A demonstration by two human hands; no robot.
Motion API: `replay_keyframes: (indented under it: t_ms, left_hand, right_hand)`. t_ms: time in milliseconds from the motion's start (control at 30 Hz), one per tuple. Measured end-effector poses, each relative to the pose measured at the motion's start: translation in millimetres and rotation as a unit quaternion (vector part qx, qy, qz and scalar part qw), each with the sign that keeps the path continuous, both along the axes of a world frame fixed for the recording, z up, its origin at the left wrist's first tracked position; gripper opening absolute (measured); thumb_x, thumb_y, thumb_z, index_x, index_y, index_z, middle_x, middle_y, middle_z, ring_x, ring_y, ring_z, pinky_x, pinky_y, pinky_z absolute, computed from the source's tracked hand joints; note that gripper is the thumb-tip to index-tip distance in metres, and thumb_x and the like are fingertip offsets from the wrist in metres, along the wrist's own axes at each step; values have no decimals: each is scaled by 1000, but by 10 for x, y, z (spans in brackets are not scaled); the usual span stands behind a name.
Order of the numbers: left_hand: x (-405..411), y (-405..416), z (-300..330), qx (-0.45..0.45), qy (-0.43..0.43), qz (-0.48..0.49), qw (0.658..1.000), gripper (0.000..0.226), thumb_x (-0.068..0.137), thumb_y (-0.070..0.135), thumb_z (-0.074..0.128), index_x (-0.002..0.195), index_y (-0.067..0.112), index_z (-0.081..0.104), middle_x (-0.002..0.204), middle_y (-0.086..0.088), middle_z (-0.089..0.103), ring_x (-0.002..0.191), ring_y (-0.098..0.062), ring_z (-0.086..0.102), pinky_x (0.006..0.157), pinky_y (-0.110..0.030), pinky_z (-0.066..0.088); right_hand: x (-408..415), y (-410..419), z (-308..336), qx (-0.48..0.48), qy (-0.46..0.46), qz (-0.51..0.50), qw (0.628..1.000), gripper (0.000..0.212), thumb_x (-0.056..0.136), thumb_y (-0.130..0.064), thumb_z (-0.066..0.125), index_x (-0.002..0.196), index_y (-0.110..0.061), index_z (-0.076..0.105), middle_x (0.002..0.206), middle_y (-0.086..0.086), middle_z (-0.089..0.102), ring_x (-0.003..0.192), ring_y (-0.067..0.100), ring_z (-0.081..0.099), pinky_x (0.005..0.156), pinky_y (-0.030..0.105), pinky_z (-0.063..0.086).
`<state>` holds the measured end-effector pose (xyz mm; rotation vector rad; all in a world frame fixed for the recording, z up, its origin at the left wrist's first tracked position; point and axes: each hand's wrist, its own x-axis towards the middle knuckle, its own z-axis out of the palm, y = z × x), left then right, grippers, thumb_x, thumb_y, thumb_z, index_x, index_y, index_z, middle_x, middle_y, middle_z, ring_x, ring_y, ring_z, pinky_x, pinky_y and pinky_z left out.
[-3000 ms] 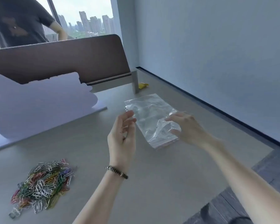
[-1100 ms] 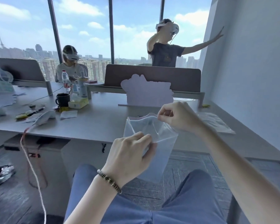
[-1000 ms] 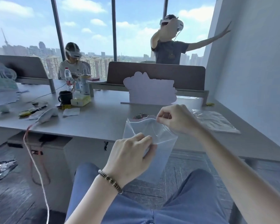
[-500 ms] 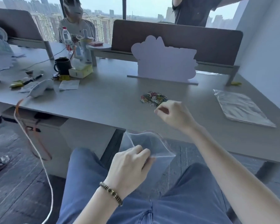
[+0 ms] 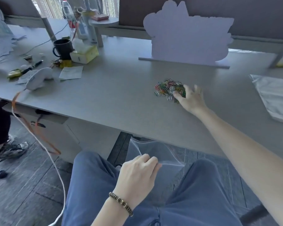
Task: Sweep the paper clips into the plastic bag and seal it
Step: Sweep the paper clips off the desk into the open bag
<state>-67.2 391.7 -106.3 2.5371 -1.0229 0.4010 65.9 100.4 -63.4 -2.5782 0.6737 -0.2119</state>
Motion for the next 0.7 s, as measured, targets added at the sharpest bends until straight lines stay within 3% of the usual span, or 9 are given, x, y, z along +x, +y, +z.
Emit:
replay_keyframes:
  t_ms: [200, 367, 500, 700]
  left_hand:
    - [107, 11, -41, 32, 12, 17, 999, 28, 91, 31, 63, 67, 22, 51, 58, 9, 49, 47, -10, 48, 43, -19, 27]
    - [143, 7, -80, 45, 15, 16, 999, 32, 81, 24, 77, 64, 21, 50, 56, 7, 50, 46, -13, 50, 44, -20, 23]
    - [119, -8, -90, 33, 20, 4, 999, 29, 85, 25, 72, 66, 22, 51, 58, 8, 51, 49, -13, 51, 46, -19, 25]
    - [90, 3, -107, 6, 17, -8, 1000, 27, 95, 33, 50, 70, 22, 52, 62, 9, 49, 54, -11, 50, 45, -21, 35]
  right_hand:
    - [397, -104, 36, 17, 30, 26, 999, 84, 89, -75, 29, 156, -25, 21, 166, 14, 6, 153, 34, 4, 121, 48, 6]
    - [641, -115, 2, 23, 18, 115, 993, 68, 96, -62, 35, 152, -23, 36, 163, 2, 26, 152, 18, 19, 121, 39, 12]
    - [599, -111, -48, 2, 12, 161, 987, 62, 97, -61, 36, 148, -27, 42, 161, -4, 32, 150, 14, 22, 121, 39, 16]
    - [367, 130, -130, -12, 2, 209, 978, 63, 98, -59, 34, 149, -24, 41, 161, -1, 30, 151, 17, 21, 122, 45, 18]
